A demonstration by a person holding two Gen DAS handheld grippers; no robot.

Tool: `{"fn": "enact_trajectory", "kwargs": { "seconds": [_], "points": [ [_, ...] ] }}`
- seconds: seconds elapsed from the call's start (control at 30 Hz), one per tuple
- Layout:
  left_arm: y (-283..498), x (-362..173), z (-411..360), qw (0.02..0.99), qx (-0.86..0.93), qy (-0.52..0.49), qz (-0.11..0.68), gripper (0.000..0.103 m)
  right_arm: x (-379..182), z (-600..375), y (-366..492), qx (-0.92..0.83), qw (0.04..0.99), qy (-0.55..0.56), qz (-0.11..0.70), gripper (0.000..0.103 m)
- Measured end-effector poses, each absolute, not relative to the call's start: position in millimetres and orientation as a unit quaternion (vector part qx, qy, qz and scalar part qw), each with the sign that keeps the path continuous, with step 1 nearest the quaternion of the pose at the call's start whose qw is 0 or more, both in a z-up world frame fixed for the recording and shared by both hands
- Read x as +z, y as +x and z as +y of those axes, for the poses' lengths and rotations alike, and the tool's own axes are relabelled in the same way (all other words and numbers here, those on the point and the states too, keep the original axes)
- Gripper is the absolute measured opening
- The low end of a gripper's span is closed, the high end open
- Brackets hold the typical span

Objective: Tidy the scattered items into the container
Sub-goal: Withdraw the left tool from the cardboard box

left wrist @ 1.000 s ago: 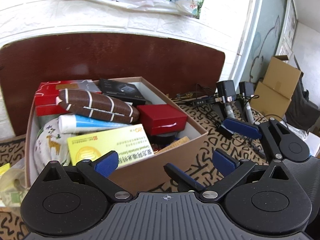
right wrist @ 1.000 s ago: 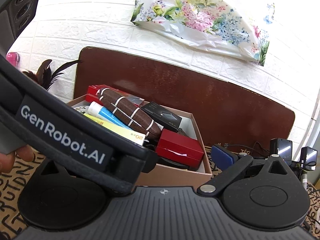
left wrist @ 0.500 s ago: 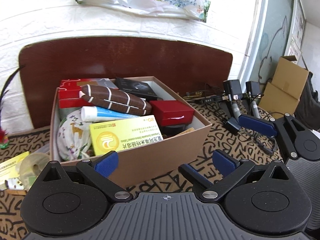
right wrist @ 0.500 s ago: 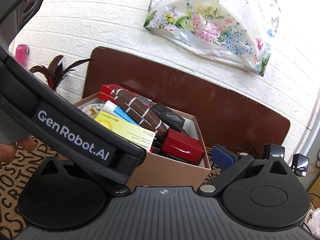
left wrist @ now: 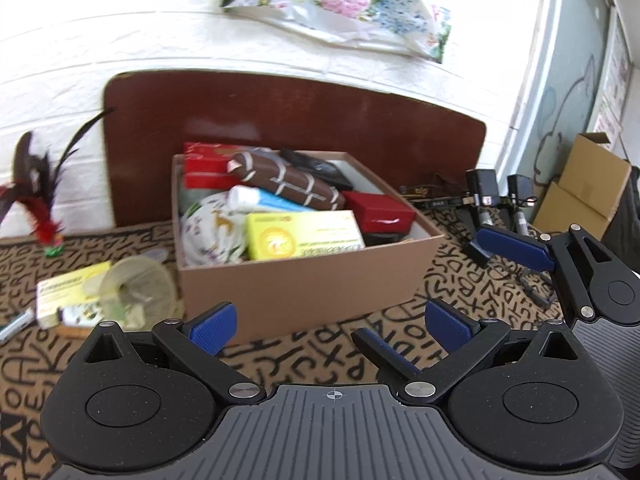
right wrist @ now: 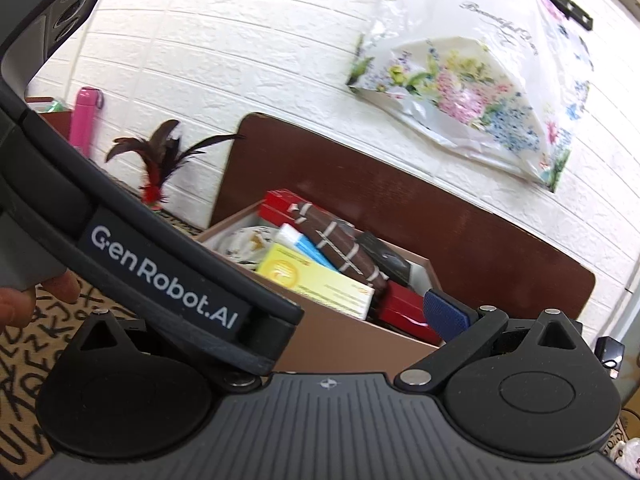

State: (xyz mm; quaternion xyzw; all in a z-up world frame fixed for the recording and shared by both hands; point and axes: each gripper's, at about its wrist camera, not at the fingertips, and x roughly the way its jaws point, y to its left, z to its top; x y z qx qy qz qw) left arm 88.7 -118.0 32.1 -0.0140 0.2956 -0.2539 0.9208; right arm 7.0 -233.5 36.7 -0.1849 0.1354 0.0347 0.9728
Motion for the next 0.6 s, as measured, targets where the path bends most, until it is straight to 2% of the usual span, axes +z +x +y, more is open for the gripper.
{"fn": "enact_trajectory", "kwargs": {
  "seconds": [0.23,0.47,0.6],
  "points": [
    [67,32,-98,0.929,-0.212,-0.021,0.302,0.103,41,-217,-9,0.038,0.972,-0.173,0.153,0.102],
    [58,35,-91,0.939,-0.175,-0.025,0.296,0.103,36,-229,-16,-0.004,0.97,-0.13,0.207,0.102],
    [56,33,-96,0.94,-0.166,-0.014,0.298,0.103,40,-241,-20,-0.027,0.973,-0.095,0.211,0.102]
  ]
}}
